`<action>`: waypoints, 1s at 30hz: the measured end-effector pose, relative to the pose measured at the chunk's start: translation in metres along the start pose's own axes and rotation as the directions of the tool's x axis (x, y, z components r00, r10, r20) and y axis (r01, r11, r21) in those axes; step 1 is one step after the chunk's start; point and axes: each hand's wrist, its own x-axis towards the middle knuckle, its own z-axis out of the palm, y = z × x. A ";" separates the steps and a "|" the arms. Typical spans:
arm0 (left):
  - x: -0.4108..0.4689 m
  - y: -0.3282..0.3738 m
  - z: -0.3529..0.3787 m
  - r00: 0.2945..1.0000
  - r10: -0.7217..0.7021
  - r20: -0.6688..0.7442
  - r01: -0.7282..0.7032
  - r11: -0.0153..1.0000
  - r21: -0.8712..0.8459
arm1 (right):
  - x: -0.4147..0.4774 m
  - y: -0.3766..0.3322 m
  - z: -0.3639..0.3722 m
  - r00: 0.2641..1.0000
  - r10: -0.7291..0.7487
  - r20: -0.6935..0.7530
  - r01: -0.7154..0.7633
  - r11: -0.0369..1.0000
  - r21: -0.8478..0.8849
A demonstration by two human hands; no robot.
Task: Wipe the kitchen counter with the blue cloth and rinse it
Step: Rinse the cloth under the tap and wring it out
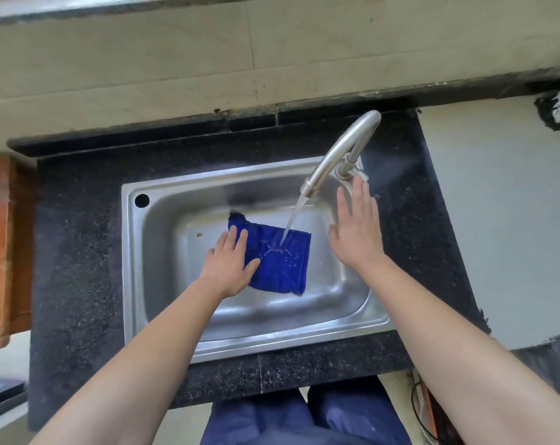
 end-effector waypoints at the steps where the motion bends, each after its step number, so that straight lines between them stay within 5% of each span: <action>1: 0.006 -0.001 0.006 1.000 -0.004 0.014 0.004 1.000 0.000 | 0.000 0.000 0.006 1.000 -0.009 -0.022 0.008 0.999 -0.044; 7: 0.043 -0.010 0.046 0.998 0.005 0.066 -0.008 0.999 0.050 | 0.001 -0.008 0.058 0.994 -0.100 -0.052 0.087 0.972 -0.217; 10: 0.063 -0.015 0.059 0.997 0.073 0.041 -0.078 0.987 0.138 | -0.004 -0.016 0.095 0.972 -0.168 0.164 0.195 0.966 -0.168; 13: 0.081 -0.021 0.070 0.991 0.131 -0.039 -0.123 0.979 0.163 | -0.004 -0.031 0.125 0.939 -0.057 0.339 0.053 0.998 0.022; 17: 0.097 -0.021 0.081 0.989 0.106 -0.104 -0.096 0.991 0.090 | -0.001 -0.046 0.147 0.950 -0.087 0.301 0.017 0.974 0.228; 23: 0.096 -0.021 0.090 0.986 0.052 -0.161 -0.021 0.982 0.187 | -0.006 -0.038 0.155 0.945 -0.073 0.319 0.020 0.986 0.165; 30: 0.071 -0.031 0.100 0.909 0.160 -0.386 -0.183 0.983 -0.025 | -0.003 -0.037 0.141 0.961 -0.080 0.266 -0.030 0.923 0.385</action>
